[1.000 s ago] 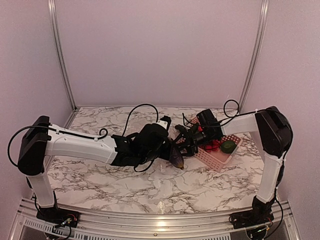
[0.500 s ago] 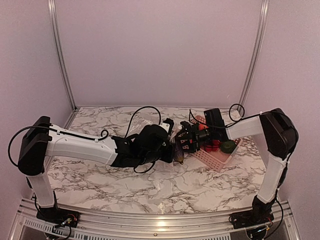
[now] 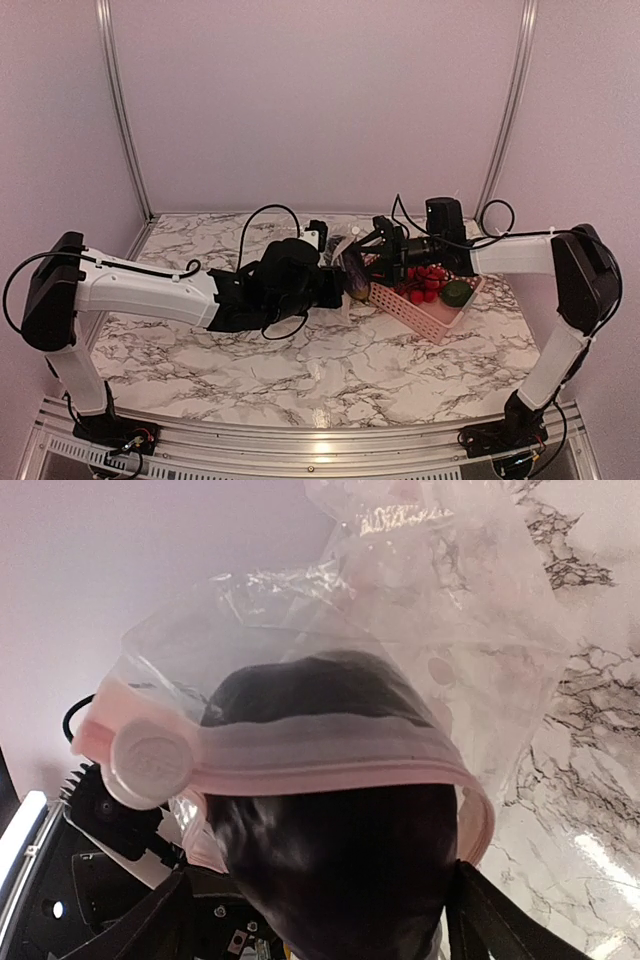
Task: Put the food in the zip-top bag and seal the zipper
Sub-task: Place the fake vegetable in the zipper food storage bag, then adjust the zipper food storage bag at the center of the board.
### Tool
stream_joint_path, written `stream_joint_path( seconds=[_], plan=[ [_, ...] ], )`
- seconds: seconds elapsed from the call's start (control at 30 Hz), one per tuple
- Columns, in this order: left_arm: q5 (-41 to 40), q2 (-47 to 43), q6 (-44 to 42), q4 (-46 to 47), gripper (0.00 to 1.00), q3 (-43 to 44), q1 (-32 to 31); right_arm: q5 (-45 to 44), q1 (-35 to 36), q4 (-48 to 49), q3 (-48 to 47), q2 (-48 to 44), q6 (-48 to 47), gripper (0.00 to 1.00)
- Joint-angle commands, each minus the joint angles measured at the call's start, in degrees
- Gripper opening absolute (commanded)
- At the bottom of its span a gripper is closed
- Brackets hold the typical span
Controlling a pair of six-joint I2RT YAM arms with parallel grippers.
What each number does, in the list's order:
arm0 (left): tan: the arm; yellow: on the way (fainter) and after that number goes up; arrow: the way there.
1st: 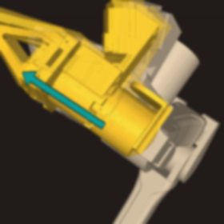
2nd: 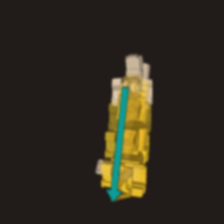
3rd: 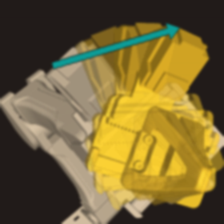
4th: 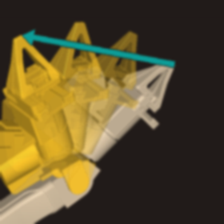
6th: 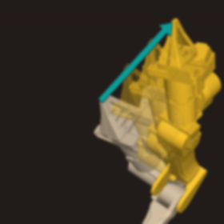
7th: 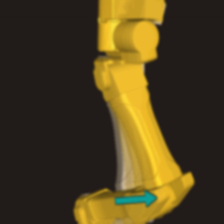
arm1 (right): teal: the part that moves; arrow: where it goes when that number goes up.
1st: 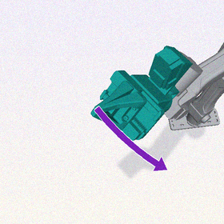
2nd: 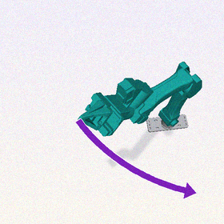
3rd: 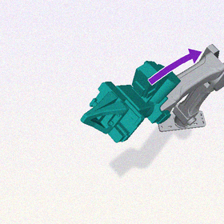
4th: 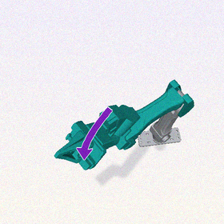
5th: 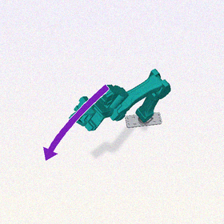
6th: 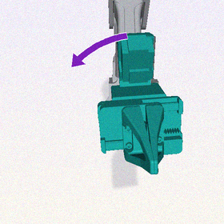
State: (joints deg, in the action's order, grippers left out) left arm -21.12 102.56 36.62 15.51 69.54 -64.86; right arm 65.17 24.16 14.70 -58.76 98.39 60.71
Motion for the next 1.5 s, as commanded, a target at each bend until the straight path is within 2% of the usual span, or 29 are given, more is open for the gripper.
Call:
stream_joint_path(
  seconds=[0.0,0.2,0.3,0.53,0.77,0.83,0.97,1.17,1.3,1.47],
  plan=[
    [3.8,0.3,5.9,2.1,0.00,-3.4,3.1,3.1,1.5,0.2,-1.4,-2.4,-1.2,0.88],
    [8.1,0.2,10.2,6.6,0.00,-5.8,5.7,2.9,1.6,0.9,-0.7,-3.1,-1.4,0.92],
    [10.3,0.0,11.8,8.3,0.00,-6.4,6.8,2.1,1.8,-2.3,-2.0,-3.1,-4.8,0.91],
    [14.6,-1.7,15.5,11.8,0.00,-8.8,9.4,-2.8,1.8,-15.3,-6.7,-1.9,-19.4,0.80],
    [17.6,-4.0,18.9,15.9,0.00,-12.7,12.5,-16.2,2.2,-26.4,-9.4,-4.1,-34.4,0.67],
    [17.8,-4.6,19.9,17.0,0.00,-13.9,12.9,-19.0,2.2,-28.1,-9.8,-3.6,-36.2,0.62],
    [18.5,-5.0,21.1,19.4,0.00,-15.7,13.5,-21.4,3.0,-30.5,-10.8,-1.5,-39.2,0.57],
    [19.8,-5.1,22.6,22.0,0.00,-17.7,14.1,-22.7,5.6,-30.8,-12.4,1.7,-41.7,0.52],
    [20.9,-5.4,24.2,24.5,0.00,-19.3,15.0,-23.4,5.7,-31.4,-13.4,4.4,-43.1,0.43],
    [20.9,-6.1,24.6,24.9,0.00,-19.7,15.6,-26.6,5.0,-32.1,-9.9,0.8,-45.3,0.42]
  ],
)
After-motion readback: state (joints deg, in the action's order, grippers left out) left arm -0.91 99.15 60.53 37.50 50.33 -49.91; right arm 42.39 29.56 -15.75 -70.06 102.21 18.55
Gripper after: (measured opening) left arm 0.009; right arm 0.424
